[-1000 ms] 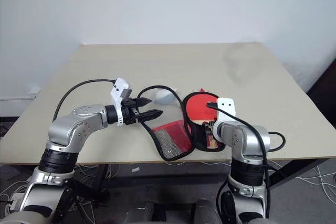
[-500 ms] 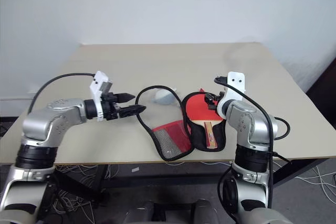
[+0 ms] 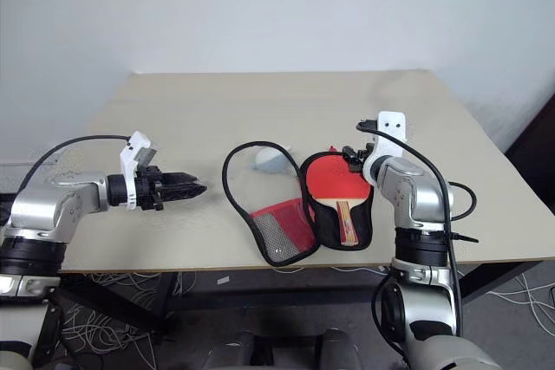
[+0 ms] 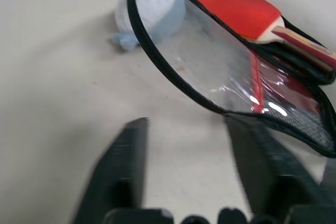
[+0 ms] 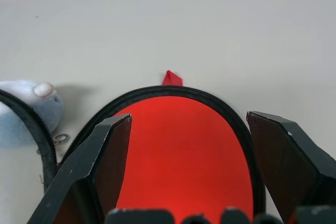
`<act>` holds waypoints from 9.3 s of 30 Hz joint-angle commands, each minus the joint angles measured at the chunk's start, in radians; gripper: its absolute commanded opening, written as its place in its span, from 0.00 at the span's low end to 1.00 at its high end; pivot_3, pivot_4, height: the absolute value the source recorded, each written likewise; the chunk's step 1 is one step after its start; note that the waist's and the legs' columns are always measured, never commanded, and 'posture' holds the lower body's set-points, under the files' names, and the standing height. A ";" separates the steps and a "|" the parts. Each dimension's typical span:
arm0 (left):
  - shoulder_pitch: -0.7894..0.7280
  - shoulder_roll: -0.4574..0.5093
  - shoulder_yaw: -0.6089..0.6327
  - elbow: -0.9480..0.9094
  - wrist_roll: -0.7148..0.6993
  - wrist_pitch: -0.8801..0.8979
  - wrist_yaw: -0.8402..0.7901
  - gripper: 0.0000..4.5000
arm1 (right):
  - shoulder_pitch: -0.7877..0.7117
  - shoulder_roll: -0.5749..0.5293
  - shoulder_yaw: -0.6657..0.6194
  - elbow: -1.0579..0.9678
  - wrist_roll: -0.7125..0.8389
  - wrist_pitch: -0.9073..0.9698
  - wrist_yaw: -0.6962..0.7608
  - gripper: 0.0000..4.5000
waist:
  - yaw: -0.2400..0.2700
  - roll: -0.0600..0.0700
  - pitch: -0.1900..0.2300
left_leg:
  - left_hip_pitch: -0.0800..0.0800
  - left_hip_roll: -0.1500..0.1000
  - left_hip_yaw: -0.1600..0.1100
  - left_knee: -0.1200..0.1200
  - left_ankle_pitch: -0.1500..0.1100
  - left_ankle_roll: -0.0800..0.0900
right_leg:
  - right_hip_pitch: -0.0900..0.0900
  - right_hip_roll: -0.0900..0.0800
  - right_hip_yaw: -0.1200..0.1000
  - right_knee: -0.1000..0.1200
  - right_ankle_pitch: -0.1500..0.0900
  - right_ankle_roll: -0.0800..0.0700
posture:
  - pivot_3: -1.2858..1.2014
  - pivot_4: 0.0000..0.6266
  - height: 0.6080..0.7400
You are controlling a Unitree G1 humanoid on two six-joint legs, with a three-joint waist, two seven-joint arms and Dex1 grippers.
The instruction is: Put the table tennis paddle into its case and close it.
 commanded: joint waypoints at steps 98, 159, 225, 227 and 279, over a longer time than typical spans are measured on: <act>-0.468 -0.997 0.392 0.567 -0.069 0.515 0.830 0.84 | 0.063 -0.130 0.045 -0.081 0.193 0.019 -0.126 0.85 | 0.010 0.000 0.000 | -0.003 0.000 -0.021 0.018 -0.008 0.011 | 0.009 0.005 -0.002 -0.001 -0.001 0.001 | 0.52 0.00 0.88; -0.302 -1.030 0.402 0.271 -0.262 0.693 1.102 0.54 | 0.019 -0.209 -0.043 -0.063 0.186 0.141 -0.010 0.85 | 0.008 0.000 0.000 | -0.003 0.000 -0.021 0.019 -0.008 0.011 | 0.008 0.007 -0.001 0.000 -0.001 0.001 | 0.52 0.00 0.88; -0.378 -1.036 0.308 0.459 -0.403 0.837 1.072 0.00 | 0.030 -0.182 -0.020 -0.103 0.140 0.118 -0.033 0.85 | 0.033 0.000 0.000 | -0.002 -0.010 -0.027 0.021 -0.014 0.022 | 0.014 -0.007 -0.008 0.000 -0.008 0.009 | 0.52 0.00 0.88; -0.366 -1.004 0.305 0.459 -0.483 0.837 1.133 0.00 | 0.027 -0.187 -0.018 -0.096 0.137 0.113 -0.028 0.85 | 0.033 0.000 0.000 | -0.002 -0.010 -0.028 0.021 -0.014 0.022 | 0.015 -0.008 -0.007 0.000 -0.008 0.009 | 0.52 0.00 0.88; -0.383 -0.259 -0.130 -0.029 -1.110 0.626 1.243 0.62 | 0.056 -0.160 0.055 -0.098 0.174 0.108 0.090 0.49 | 0.034 0.000 0.000 | -0.001 -0.015 -0.020 0.014 -0.010 0.014 | 0.012 -0.008 -0.005 -0.001 -0.006 0.004 | 0.52 0.00 0.88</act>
